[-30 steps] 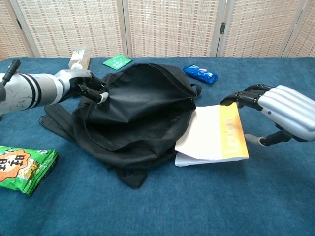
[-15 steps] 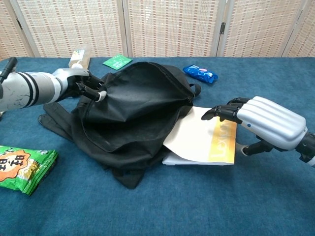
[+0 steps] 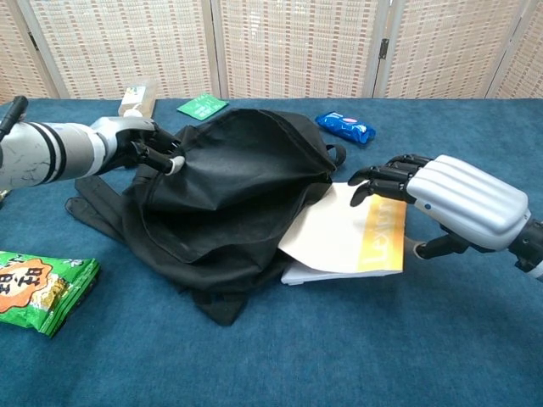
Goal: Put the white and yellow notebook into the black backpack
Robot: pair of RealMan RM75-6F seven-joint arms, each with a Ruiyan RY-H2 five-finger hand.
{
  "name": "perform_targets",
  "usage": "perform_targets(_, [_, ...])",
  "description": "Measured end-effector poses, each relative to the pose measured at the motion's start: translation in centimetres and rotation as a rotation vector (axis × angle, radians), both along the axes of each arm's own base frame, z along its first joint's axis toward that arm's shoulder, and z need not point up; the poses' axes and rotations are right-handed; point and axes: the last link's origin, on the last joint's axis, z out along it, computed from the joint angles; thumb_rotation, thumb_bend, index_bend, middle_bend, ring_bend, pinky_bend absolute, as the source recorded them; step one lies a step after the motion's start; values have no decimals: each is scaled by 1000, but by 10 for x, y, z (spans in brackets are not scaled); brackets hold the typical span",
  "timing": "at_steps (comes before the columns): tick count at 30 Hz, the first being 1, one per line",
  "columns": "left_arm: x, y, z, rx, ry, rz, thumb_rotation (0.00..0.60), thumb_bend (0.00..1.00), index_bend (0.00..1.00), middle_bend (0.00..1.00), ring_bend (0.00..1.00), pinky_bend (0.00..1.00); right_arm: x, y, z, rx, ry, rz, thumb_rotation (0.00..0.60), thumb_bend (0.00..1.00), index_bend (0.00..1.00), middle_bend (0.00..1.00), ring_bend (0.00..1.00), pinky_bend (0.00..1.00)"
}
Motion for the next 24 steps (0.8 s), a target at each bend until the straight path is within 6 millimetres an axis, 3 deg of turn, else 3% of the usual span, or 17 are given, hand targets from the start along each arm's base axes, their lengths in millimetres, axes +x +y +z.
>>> perform_targets(24, [-2,5,1,-3,2,1,600,652,602,321,256,33,7,-1,-6,-17,-7,-12,600,455,649,376,324,205])
